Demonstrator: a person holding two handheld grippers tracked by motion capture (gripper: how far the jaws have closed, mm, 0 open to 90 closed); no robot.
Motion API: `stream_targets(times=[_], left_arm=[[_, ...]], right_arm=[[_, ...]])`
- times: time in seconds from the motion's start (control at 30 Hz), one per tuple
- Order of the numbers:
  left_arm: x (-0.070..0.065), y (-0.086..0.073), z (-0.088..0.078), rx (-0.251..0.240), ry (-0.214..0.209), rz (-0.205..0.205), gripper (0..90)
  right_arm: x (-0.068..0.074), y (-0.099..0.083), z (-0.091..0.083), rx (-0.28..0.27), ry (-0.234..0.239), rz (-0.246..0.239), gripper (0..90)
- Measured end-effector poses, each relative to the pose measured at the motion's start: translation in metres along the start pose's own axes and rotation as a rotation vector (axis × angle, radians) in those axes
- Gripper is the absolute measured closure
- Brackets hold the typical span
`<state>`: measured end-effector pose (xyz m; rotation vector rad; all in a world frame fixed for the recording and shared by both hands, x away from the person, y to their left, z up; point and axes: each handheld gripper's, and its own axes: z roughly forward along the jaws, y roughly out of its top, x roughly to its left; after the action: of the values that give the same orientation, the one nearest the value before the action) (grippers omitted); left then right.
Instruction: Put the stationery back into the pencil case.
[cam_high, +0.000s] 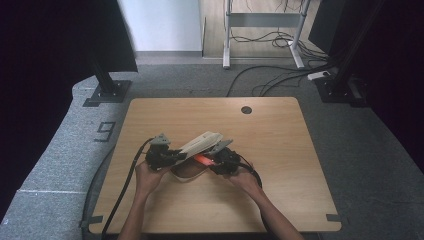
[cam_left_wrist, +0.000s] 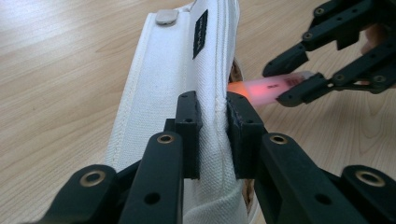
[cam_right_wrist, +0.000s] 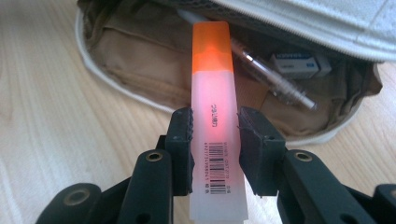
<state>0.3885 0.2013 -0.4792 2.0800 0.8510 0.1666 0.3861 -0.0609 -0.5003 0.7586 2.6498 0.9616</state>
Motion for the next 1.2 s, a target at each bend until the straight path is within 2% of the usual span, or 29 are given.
stream_targets(times=[0.4,0.87,1.2], left_arm=[[0.0,0.0,0.001,-0.001,-0.008,-0.003,76.5],[-0.001,0.0,0.002,0.001,-0.019,-0.003,76.4],[0.0,0.0,0.002,0.004,-0.01,-0.003,76.3]], right_arm=[[-0.005,0.013,0.018,0.017,-0.018,-0.017,65.1],[-0.014,0.025,0.037,0.007,-0.02,0.001,65.0],[-0.02,0.026,0.047,-0.001,-0.016,0.022,62.1]])
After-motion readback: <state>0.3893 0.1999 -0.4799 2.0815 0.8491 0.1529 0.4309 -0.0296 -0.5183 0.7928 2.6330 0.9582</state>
